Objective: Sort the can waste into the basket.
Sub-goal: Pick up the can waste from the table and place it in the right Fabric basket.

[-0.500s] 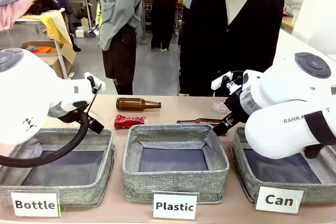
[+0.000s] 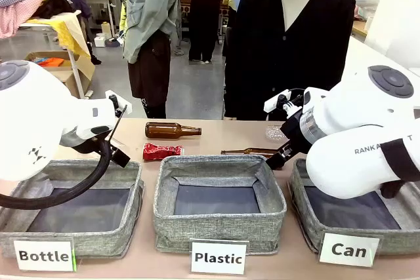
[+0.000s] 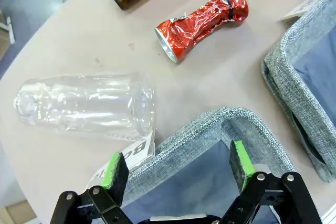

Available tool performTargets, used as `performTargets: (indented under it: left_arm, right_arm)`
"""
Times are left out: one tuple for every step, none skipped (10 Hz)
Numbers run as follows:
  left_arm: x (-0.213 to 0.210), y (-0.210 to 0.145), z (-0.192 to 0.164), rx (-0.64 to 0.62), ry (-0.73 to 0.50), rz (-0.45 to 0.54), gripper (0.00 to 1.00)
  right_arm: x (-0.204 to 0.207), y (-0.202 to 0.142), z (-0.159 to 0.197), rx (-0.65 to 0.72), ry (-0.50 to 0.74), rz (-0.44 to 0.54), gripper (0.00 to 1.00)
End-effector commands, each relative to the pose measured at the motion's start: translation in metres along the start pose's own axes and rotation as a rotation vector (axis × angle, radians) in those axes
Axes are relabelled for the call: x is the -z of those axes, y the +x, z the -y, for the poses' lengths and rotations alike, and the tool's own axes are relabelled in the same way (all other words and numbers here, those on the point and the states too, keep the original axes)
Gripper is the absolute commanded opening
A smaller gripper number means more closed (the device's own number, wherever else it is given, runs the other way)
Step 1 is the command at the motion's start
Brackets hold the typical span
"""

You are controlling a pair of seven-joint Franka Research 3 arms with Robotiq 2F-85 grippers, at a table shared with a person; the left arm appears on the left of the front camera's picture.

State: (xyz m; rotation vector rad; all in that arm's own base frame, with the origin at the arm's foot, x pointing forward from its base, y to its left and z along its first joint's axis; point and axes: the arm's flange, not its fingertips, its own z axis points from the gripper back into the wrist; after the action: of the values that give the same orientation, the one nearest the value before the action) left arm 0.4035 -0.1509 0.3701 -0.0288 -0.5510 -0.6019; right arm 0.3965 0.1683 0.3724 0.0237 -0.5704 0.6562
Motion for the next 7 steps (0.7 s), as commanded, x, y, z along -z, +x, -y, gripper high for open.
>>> performTargets:
  left_arm:
    - [0.0, 0.0, 0.0, 0.0, 0.0, 0.0, 1.0]
    - [0.0, 0.0, 0.0, 0.0, 0.0, 0.0, 1.0]
    - [0.0, 0.0, 0.0, 0.0, 0.0, 0.0, 1.0]
    - [0.0, 0.0, 0.0, 0.0, 0.0, 0.0, 1.0]
    - [0.0, 0.0, 0.0, 0.0, 0.0, 0.0, 1.0]
    - [0.0, 0.0, 0.0, 0.0, 0.0, 0.0, 1.0]
    - [0.0, 0.0, 0.0, 0.0, 0.0, 0.0, 1.0]
  right_arm:
    - [0.0, 0.0, 0.0001, 0.001, 0.0, 0.0, 1.0]
    - [0.0, 0.0, 0.0001, 0.001, 0.0, 0.0, 1.0]
    - [0.0, 0.0, 0.0001, 0.001, 0.0, 0.0, 1.0]
    - [0.0, 0.0, 0.0001, 0.001, 0.0, 0.0, 1.0]
    - [0.0, 0.0, 0.0001, 0.001, 0.0, 0.0, 1.0]
    - [0.0, 0.0, 0.0001, 0.001, 0.0, 0.0, 1.0]
    - [0.0, 0.0, 0.0001, 0.001, 0.0, 0.0, 1.0]
